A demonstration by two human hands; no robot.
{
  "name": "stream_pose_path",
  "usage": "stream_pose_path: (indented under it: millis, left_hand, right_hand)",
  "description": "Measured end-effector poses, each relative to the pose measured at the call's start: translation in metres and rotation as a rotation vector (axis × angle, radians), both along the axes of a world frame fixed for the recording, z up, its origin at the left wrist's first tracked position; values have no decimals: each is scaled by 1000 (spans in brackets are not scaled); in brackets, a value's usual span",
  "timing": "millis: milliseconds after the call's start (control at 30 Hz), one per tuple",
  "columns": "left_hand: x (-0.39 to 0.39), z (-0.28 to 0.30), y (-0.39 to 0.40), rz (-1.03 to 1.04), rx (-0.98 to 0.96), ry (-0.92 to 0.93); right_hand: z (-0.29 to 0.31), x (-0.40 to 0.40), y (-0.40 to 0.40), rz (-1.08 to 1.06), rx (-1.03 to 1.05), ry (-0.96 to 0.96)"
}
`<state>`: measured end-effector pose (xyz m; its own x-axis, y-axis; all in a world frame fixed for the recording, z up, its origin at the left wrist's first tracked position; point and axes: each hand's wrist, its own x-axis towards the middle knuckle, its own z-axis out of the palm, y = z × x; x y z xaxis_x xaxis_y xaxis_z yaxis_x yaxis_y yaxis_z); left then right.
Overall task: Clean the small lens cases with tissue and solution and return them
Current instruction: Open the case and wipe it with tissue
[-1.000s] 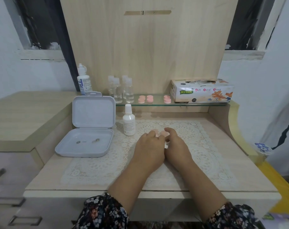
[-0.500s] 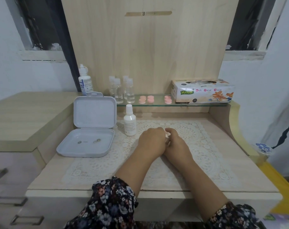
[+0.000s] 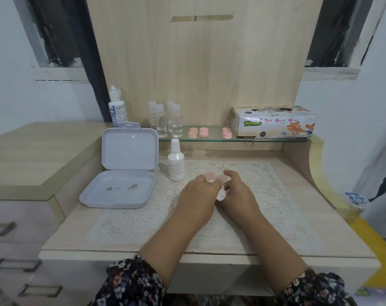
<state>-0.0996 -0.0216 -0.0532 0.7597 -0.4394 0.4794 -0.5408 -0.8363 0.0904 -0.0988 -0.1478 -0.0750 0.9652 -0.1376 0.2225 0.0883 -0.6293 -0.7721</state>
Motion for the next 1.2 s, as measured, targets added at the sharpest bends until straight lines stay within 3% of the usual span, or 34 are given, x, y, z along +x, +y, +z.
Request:
stream_pose_path:
  millis: [100, 267, 333, 467, 533, 567, 667, 733, 1033, 1200]
  left_hand:
    - [2, 6, -7, -13, 180, -109]
    - [8, 16, -25, 30, 348, -65]
    - [11, 21, -28, 85, 271, 72]
    - [20, 23, -21, 191, -157, 466]
    - [19, 19, -11, 151, -358, 565]
    - [15, 17, -7, 122, -372, 557]
    - [-3, 11, -7, 123, -79, 300]
    - [-9, 7, -14, 144, -7, 195]
    - [21, 15, -8, 117, -338, 501]
    - [25, 14, -9, 49, -323, 607]
  right_hand:
    - [-1, -1, -1, 8, -19, -13]
    - [-3, -1, -1, -2, -37, -30]
    - [-3, -1, 0, -3, -28, -30]
    - [-2, 1, 0, -13, 8, -2]
    - [-2, 2, 0, -14, 12, 3]
    - [-1, 3, 0, -15, 16, 4]
    - [1, 1, 0, -8, 19, 3]
    - [2, -2, -1, 1, 4, -12]
    - [-2, 1, -1, -4, 25, 12]
    - [-1, 0, -1, 0, 17, -2]
